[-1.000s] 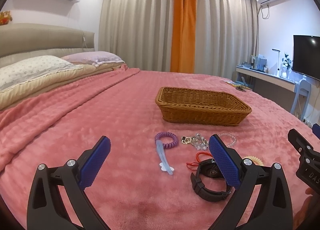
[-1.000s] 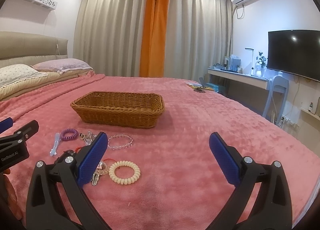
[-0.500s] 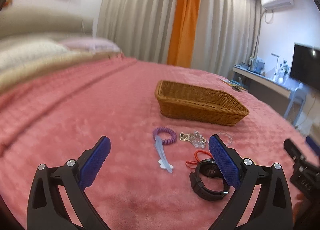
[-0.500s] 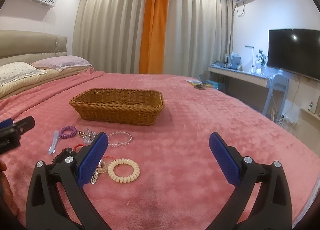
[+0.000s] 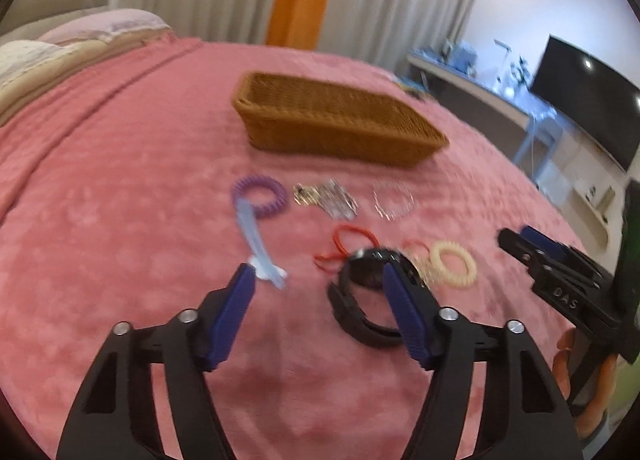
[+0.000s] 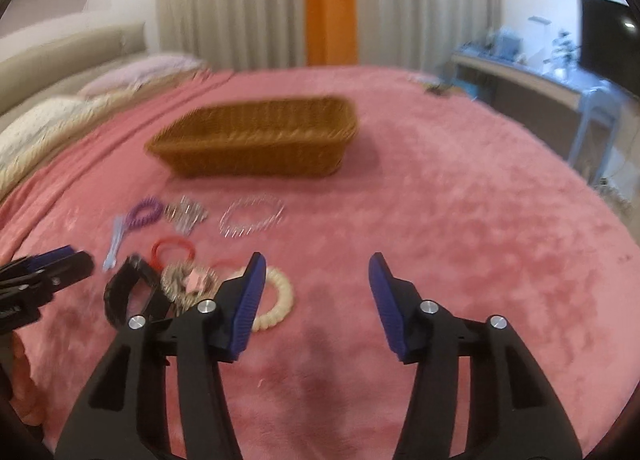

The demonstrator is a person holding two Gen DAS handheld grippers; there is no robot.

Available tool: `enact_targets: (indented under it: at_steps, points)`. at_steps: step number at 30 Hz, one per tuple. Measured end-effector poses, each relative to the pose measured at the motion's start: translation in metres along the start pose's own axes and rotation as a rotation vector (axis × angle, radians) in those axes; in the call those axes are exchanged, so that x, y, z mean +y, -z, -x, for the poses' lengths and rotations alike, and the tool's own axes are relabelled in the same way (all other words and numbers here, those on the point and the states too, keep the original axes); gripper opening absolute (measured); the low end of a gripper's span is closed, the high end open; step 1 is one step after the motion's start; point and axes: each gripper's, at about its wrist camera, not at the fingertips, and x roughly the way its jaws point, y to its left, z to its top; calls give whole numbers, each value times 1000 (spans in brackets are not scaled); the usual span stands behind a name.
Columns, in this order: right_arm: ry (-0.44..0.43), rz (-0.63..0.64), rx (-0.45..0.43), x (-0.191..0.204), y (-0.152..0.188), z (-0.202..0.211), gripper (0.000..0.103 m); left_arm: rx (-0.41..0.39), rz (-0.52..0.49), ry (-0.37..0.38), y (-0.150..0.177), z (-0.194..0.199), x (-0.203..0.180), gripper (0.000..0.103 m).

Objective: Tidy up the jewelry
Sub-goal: 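Grasp the black watch with the left tool while the right tool grasps the cream coil hair tie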

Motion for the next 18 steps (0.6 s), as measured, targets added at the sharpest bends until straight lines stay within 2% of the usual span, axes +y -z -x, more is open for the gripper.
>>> enact_targets:
  at_steps: [1, 3, 7, 9, 11, 14, 17, 18]
  points:
    - [1, 16, 27, 4, 1, -6, 46, 9, -2, 8, 0, -3, -2, 55]
    - [3, 45, 72, 11, 2, -16, 35, 27, -11, 8, 0, -9, -6, 55]
    - [4, 75, 110, 20, 3, -26, 34, 61, -2, 11, 2, -19, -7, 53]
    - [-2, 79, 129, 21, 3, -31, 34, 74, 12, 17, 1, -24, -5, 42]
    - [3, 82, 155, 22, 2, -37, 32, 85, 22, 22, 1, -29, -5, 36]
    - [3, 80, 189, 21, 3, -47, 28, 97, 12, 10, 0, -34, -7, 34]
    - [-5, 86, 198, 21, 2, -49, 21, 105, -10, -2, 2, -37, -13, 20]
    - [-8, 97, 197, 23, 3, -49, 16, 101, -26, -18, 2, -37, -16, 18]
